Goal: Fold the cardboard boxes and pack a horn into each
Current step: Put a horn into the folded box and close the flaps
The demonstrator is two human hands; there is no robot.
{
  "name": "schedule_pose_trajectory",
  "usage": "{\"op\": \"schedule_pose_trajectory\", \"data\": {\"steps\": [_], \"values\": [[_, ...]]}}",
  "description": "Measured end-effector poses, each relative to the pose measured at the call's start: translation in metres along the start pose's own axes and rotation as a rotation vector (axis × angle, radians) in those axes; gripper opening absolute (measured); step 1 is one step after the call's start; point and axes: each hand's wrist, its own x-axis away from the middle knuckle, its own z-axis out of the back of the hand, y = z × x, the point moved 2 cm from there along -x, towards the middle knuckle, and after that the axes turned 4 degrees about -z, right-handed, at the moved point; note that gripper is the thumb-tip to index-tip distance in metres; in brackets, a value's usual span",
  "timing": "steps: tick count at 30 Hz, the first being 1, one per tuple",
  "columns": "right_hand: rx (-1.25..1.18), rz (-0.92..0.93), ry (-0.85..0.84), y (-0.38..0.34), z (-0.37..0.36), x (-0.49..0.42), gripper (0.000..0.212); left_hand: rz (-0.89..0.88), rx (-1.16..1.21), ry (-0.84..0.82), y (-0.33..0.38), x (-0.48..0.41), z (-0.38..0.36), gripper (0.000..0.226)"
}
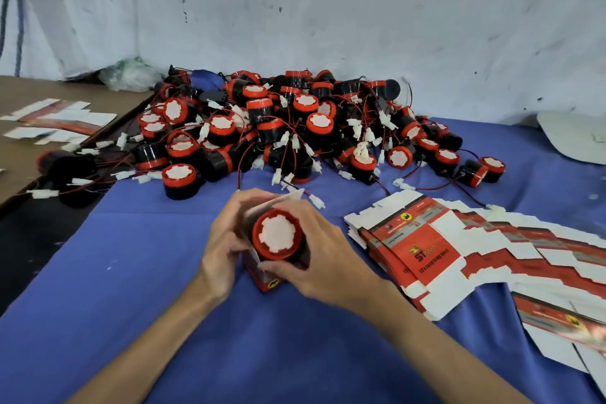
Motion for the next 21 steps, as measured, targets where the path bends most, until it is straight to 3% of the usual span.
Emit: {"op": "schedule_pose_trajectory", "data": {"steps": [3,7,11,14,18,21], "values": [[0.251,-0.005,-0.014,-0.006,-0.004,0.006,0.064,0.035,-0.116,-0.037,0.0,0.004,-0.008,0.046],[0.304,-0.032,-0.121,-0.01,0.013,0.003,0.056,0.134,-0.119,0.021,-0.004,0.005,-0.016,0.054],[0.653,-0.072,-0.233,-0.003,0.02,0.001,0.058,0.099,-0.025,0.092,-0.003,0.007,-0.021,0.04],[0.849,-0.011,-0.286,0.002,0.028,0.0,0.051,0.065,-0.128,0.115,-0.003,0.009,-0.025,0.039],[0.776,-0.015,-0.373,0.01,0.039,-0.003,0.058,-0.053,-0.494,0.185,0.001,0.012,-0.027,0.034],[0.688,-0.021,-0.355,0.012,0.043,-0.008,0.054,-0.028,-0.523,0.238,0.0,0.016,-0.033,0.028]]}}
